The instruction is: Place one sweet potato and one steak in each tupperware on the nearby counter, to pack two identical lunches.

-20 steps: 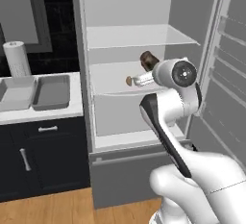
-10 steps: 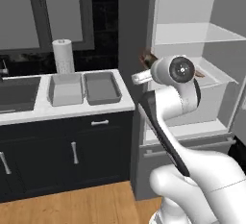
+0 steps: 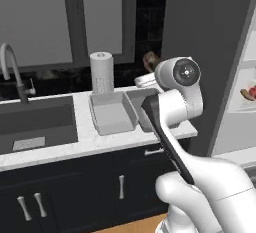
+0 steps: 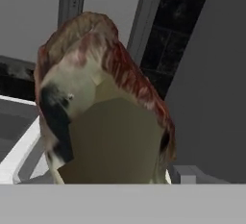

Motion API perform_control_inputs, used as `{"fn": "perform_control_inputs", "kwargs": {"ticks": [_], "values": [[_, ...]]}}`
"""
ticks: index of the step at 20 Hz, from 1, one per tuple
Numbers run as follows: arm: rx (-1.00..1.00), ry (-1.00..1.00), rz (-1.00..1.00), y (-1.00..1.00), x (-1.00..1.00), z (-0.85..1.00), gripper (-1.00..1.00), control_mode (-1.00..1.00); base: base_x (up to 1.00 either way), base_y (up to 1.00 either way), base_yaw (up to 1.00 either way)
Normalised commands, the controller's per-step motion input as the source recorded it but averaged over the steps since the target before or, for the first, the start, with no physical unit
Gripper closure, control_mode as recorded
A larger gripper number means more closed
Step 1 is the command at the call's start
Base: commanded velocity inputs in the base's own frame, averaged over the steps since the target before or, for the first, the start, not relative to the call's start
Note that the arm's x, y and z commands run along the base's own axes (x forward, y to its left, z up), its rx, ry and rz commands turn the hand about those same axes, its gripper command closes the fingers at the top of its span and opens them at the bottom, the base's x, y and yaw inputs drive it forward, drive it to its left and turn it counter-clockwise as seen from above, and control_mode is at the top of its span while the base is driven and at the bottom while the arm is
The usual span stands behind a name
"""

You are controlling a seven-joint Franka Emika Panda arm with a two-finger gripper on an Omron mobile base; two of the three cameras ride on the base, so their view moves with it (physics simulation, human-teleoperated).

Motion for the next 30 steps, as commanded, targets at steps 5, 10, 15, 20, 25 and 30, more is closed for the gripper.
{"fn": "perform_control_inputs", "kwargs": {"ticks": [5, 10, 15, 20, 25, 30], "values": [[0.0, 0.0, 0.0, 0.0, 0.0, 0.0, 1.0, 1.0, 1.0, 0.51, -0.16], [0.0, 0.02, -0.08, 0.41, 0.44, -0.38, 1.0, -1.0, 0.4, 0.25, -0.06], [0.0, 0.21, -0.02, 0.37, 0.38, -0.75, 1.0, -1.0, 0.0, 0.0, 0.0], [0.18, 0.2, 0.0, 0.06, 0.04, -0.73, 1.0, -1.0, 0.0, 0.0, 0.0], [0.16, 0.08, 0.0, -0.11, 0.0, -0.74, 1.0, -1.0, 0.0, 0.0, 0.0], [0.02, 0.08, 0.0, 0.0, 0.17, -0.64, 1.0, -1.0, 0.0, 0.0, 0.0]]}}
